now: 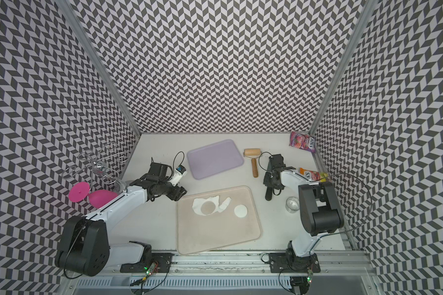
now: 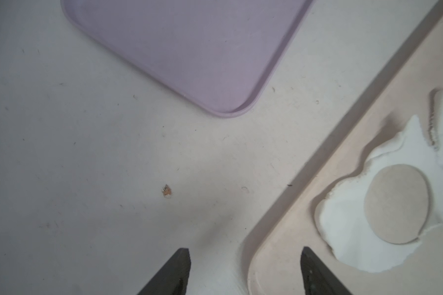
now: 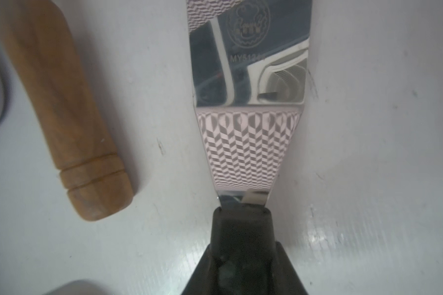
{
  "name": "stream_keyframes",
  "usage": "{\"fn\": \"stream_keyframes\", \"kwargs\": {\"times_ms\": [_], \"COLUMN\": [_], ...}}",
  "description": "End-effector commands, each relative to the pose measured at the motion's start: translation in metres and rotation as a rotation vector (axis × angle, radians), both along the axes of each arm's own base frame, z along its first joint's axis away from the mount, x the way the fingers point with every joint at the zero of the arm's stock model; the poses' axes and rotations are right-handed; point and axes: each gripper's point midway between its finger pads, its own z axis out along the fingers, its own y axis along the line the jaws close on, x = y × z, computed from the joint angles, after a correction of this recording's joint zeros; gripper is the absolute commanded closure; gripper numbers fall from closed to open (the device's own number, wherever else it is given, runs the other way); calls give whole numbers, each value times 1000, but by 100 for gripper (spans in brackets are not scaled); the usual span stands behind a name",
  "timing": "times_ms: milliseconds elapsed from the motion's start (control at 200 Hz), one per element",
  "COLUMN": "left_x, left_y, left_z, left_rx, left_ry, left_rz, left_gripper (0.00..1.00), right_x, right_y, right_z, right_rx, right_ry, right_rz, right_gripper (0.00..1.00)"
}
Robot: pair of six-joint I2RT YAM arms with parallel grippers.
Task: Roll out the dumpling wrappers from the dough
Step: Pick up the spatula from the center of the board.
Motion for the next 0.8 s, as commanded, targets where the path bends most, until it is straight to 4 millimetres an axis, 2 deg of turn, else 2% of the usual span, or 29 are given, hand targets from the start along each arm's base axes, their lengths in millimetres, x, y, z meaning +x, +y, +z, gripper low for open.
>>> {"fn": "stream_keyframes", "kwargs": {"times_ms": [0, 120, 220, 290, 426, 581, 796], "left_x": [0, -2, 0, 1, 0, 0, -2], "left_y": [9, 12, 15, 16, 17, 16, 13], "left_z": [-12, -17, -20, -21, -22, -19, -21], "left_rx": [19, 25, 36, 37, 38, 32, 18], "left_ry": [17, 16, 15, 20, 24, 14, 26], "left_rz": [26, 34, 50, 55, 58, 57, 49], "left_gripper": [30, 29, 29, 29, 29, 29, 29], "right_x": [10, 3, -10, -23, -65, -122, -196], "right_y": [8, 18, 37, 52, 84, 107, 107], "right_z": [49, 84, 110, 119, 119, 117, 121], "right_rx": [19, 39, 73, 78, 122, 173, 104], "right_ry": [-146, -200, -215, -199, -100, 35, 183], "right_rz": [24, 64, 129, 179, 282, 377, 408], "right_gripper": [100, 100, 100, 100, 100, 100, 100]}}
